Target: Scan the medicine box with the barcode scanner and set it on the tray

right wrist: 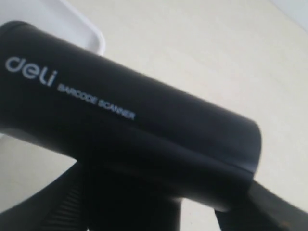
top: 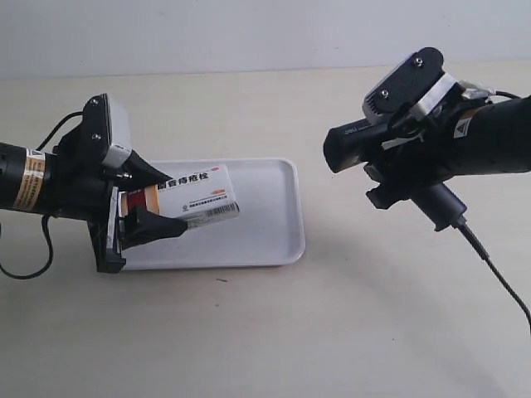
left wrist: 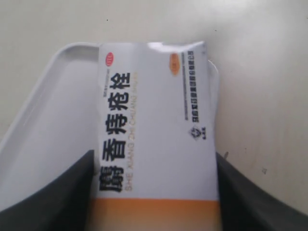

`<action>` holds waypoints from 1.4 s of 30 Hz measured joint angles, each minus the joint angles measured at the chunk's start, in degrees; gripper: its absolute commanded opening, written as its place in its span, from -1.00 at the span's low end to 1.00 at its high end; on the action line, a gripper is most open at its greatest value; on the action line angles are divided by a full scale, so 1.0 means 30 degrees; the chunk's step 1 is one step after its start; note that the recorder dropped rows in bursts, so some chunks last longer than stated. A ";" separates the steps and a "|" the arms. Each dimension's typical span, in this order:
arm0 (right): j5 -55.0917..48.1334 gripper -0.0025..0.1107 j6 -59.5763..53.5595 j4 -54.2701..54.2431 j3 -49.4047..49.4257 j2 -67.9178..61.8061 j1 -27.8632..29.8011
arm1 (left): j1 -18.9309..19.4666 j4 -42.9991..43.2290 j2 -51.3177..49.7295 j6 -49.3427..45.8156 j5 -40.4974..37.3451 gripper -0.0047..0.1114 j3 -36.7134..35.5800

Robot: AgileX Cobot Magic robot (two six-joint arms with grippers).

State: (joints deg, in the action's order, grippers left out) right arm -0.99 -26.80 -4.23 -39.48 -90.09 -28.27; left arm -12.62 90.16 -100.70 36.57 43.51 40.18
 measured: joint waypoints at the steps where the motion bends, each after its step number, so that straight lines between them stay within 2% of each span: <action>1: 0.0184 -0.96 0.0341 0.0000 0.0000 -0.0475 0.0328 | 0.0000 -0.0340 0.0000 0.0000 0.0000 -0.92 0.0000; 6: 0.1134 -0.96 0.1607 -0.0121 0.0000 -0.2705 0.1125 | -0.0137 -0.2849 -0.1044 0.0000 -0.1049 -0.92 0.0353; 11: 0.2459 -0.96 0.2896 -0.0121 0.0000 -0.4455 0.1125 | -0.1121 -0.3872 -0.2572 0.0042 -0.3581 -0.92 0.1249; 13: 0.2745 -0.96 0.3209 -0.0121 0.0000 -0.4925 0.1125 | -0.1628 -0.3951 -0.3115 0.0424 -0.4925 -0.84 0.1632; 16: 0.2932 -0.87 0.3323 -0.0236 0.0000 -0.5280 0.1125 | -0.1989 -0.3991 -0.3644 0.0687 -0.6007 -0.53 0.1969; 17: 0.2983 -0.80 0.3359 -0.0355 0.0000 -0.5318 0.1125 | -0.2075 -0.4028 -0.3777 0.0736 -0.6140 -0.34 0.2016; 19: 0.3071 -0.60 0.3359 -0.0698 0.0000 -0.5369 0.1125 | -0.2115 -0.4117 -0.3961 0.0860 -0.6146 -0.05 0.2104; 24: 0.3145 0.06 0.3394 -0.0846 0.0000 -0.5369 0.1125 | -0.2148 -0.4250 -0.4051 0.0902 -0.6500 0.89 0.2190; 27: 0.3145 0.37 0.3477 -0.0846 0.0000 -0.5369 0.1125 | -0.2148 -0.4296 -0.4051 0.0944 -0.6550 0.89 0.2233; 29: 0.3187 0.48 0.3721 -0.0846 0.0000 -0.5369 0.1125 | -0.2148 -0.4252 -0.3967 0.0944 -0.6640 0.89 0.2233; 33: 0.3126 0.60 0.4793 -0.0883 0.0000 -0.5174 0.1125 | -0.2190 -0.3949 -0.2964 0.1588 -0.7058 0.89 0.2199; 37: 0.2265 0.62 0.5392 -0.0912 0.0000 -0.3610 0.1125 | -0.2190 -0.3647 -0.0288 0.3755 -0.7091 0.82 0.2199; 40: 0.1068 0.61 0.5433 -0.0912 0.0000 -0.1215 0.1125 | -0.2190 -0.2341 0.2179 0.6540 -0.7091 0.55 0.2199; 42: 0.0129 0.53 0.5433 -0.0842 0.0000 0.0872 0.1125 | -0.2190 -0.1088 0.3922 0.8952 -0.7091 0.17 0.2199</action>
State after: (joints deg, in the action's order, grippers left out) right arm -0.61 -10.50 -6.75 -39.48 -87.48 -24.89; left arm -19.19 86.89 -88.93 63.43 22.24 46.78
